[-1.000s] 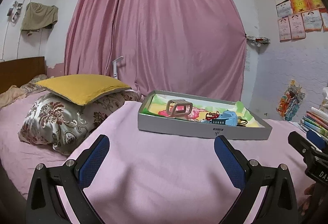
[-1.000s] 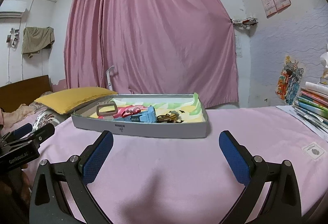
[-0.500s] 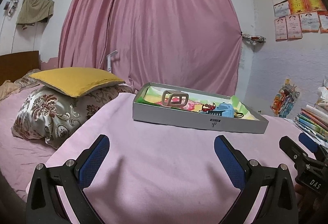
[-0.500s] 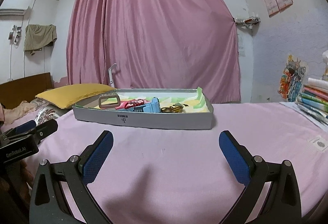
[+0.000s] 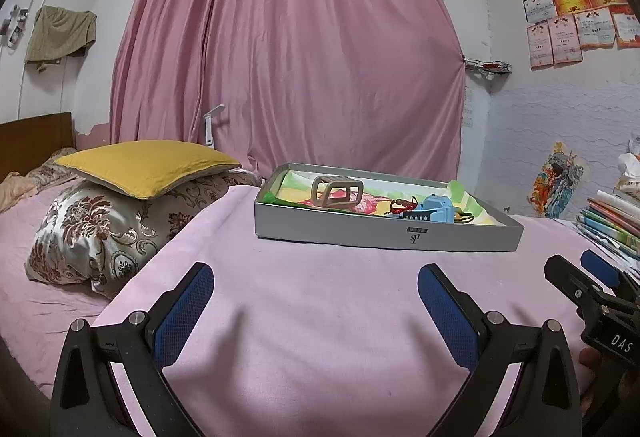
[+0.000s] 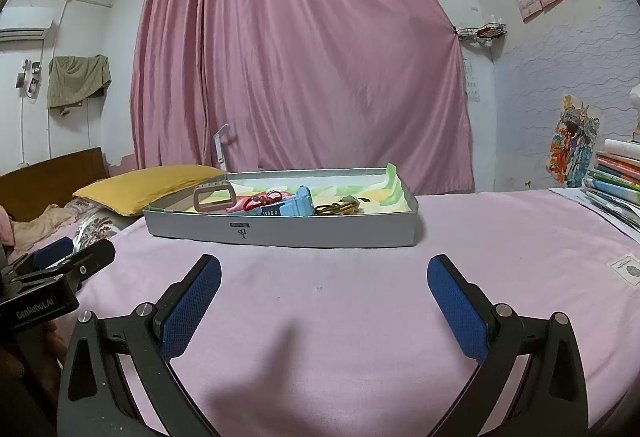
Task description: Organize jewelry
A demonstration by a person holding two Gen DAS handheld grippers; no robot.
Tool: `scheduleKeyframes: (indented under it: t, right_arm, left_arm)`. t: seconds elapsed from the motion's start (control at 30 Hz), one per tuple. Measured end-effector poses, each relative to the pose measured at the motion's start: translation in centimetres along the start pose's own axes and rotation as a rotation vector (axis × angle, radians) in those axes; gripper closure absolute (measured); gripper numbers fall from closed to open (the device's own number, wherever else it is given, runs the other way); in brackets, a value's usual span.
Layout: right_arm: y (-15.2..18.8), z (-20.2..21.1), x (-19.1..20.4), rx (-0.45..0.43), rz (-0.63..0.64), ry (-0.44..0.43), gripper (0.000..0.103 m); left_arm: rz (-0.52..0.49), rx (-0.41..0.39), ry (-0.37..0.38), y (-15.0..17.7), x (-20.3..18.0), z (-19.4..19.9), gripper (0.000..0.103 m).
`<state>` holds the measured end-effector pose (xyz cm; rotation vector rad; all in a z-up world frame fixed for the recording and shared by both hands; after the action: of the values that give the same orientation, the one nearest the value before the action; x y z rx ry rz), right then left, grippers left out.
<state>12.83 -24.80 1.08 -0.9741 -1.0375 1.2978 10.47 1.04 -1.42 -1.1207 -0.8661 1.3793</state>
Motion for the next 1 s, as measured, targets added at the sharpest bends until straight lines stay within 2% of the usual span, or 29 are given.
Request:
scheduleKeyframes:
  t: [1.0]
  right_arm:
    - [0.32, 0.00, 0.16, 0.004, -0.001, -0.003, 0.002]
  left_arm:
    - [0.007, -0.002, -0.001, 0.06, 0.05, -0.05, 0.001]
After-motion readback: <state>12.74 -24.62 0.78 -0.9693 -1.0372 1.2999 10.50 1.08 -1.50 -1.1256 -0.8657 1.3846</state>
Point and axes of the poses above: each gripper's, at about its wrist camera, not at the fingertips, and z roughly against the way its jaws point, x to its left, y to its underside, the point moved 8 cm from there along -z, roughly the way its jaws point, and after that the axes turned 8 degrees about y, right-handed, at the moved point
